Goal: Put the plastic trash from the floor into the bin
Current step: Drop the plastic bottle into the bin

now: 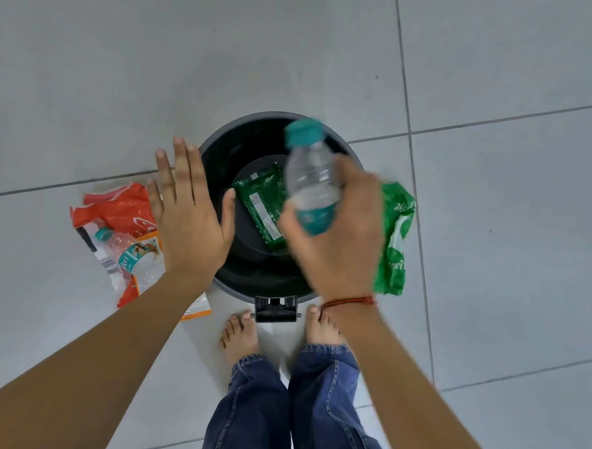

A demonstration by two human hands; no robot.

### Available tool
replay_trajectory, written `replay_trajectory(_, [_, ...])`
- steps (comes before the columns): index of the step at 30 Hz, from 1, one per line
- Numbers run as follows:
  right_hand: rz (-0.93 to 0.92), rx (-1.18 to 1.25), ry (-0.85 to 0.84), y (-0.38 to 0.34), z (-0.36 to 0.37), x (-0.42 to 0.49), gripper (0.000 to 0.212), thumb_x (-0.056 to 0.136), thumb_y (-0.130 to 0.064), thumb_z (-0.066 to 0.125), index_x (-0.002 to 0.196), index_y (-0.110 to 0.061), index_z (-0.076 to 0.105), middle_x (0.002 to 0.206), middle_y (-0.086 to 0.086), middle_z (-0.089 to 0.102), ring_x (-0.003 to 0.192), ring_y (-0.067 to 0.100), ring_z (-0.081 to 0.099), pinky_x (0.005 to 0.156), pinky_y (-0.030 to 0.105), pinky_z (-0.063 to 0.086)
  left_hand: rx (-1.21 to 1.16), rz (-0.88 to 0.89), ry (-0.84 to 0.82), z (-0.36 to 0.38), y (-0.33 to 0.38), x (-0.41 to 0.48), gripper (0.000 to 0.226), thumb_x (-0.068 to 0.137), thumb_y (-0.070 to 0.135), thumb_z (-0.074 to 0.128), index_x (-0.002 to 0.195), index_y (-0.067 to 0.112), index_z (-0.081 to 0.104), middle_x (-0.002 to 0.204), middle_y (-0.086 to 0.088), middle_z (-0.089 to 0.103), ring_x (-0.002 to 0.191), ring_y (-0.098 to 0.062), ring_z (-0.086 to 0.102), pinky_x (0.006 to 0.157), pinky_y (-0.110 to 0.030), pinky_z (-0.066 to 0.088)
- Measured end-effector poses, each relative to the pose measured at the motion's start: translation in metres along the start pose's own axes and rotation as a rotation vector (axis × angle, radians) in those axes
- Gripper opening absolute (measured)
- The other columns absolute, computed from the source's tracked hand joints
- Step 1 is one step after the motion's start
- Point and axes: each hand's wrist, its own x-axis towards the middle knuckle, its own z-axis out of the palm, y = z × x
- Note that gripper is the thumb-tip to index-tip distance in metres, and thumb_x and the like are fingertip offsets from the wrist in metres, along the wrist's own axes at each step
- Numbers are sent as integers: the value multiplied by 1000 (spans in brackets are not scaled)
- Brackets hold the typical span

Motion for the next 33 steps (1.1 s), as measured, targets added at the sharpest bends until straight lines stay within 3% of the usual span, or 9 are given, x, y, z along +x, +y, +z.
replay_trajectory(3, [57, -188, -244, 9, 37, -27, 61, 70, -26, 74, 121, -2, 53, 103, 15, 57, 90, 29, 57, 62, 40, 57, -4, -4, 5, 0, 1, 0, 67, 101, 38, 32, 154, 1, 14, 162, -20, 15, 149, -41, 12, 118, -58, 18])
replay_trajectory(5, [58, -236, -260, 21, 40, -25, 59, 75, -29, 73, 123, -3, 52, 109, 15, 58, 95, 31, 57, 69, 42, 56, -3, -9, 0, 1, 1, -1, 67, 101, 37, 33, 154, 1, 14, 162, -20, 14, 149, -40, 11, 119, -58, 17])
replay_trajectory(9, [87, -55, 138, 50, 12, 7, 30, 89, -15, 59, 114, 0, 57, 110, 18, 58, 95, 29, 57, 75, 34, 53, 10, -1, -1, 1, 0, 0, 69, 101, 40, 35, 154, 2, 13, 163, -20, 13, 149, -40, 10, 119, -56, 16])
replay_trajectory(13, [468, -2, 346, 123, 1, 33, 27, 91, -8, 51, 117, -1, 55, 112, 16, 55, 96, 23, 56, 77, 19, 44, 12, 3, -1, 2, 0, 0, 70, 101, 42, 35, 154, 2, 13, 163, -19, 13, 149, -40, 10, 119, -56, 16])
replay_trajectory(17, [1114, -285, -230, 186, 16, 22, 79, 85, -24, 69, 144, -6, 21, 143, 21, 34, 131, 36, 36, 105, 44, 35, 7, 3, 10, 3, 0, 0, 70, 101, 43, 35, 155, 3, 12, 163, -18, 12, 150, -39, 10, 119, -55, 16])
replay_trajectory(21, [1276, -220, -389, 195, 24, 11, 87, 83, -19, 73, 144, -3, 13, 141, 20, 41, 128, 36, 43, 102, 44, 40, 0, 2, 7, 3, 0, 0, 70, 101, 42, 38, 155, 3, 12, 163, -18, 12, 150, -39, 9, 119, -55, 15])
replay_trajectory(26, [1136, -348, -253, 186, 23, 9, 42, 90, -2, 49, 130, -2, 36, 127, 21, 53, 113, 38, 54, 99, 50, 42, 6, 7, -1, 2, 0, 0, 70, 102, 41, 38, 154, 2, 14, 163, -19, 15, 149, -40, 12, 119, -56, 17])
replay_trajectory(30, [815, -439, -40, 155, -15, 13, 38, 88, 3, 40, 125, -3, 46, 121, 23, 52, 102, 41, 55, 76, 42, 44, 36, -4, -40, -1, 2, 0, 72, 101, 45, 38, 154, 2, 13, 163, -19, 15, 149, -40, 13, 118, -58, 15])
replay_trajectory(33, [505, -347, 343, 110, -79, 58, 46, 81, 3, 39, 125, -3, 49, 125, 21, 50, 103, 32, 49, 81, 35, 41, 24, -10, -84, -3, 1, 0, 76, 98, 49, 33, 155, 3, 12, 163, -18, 13, 149, -41, 10, 118, -58, 14])
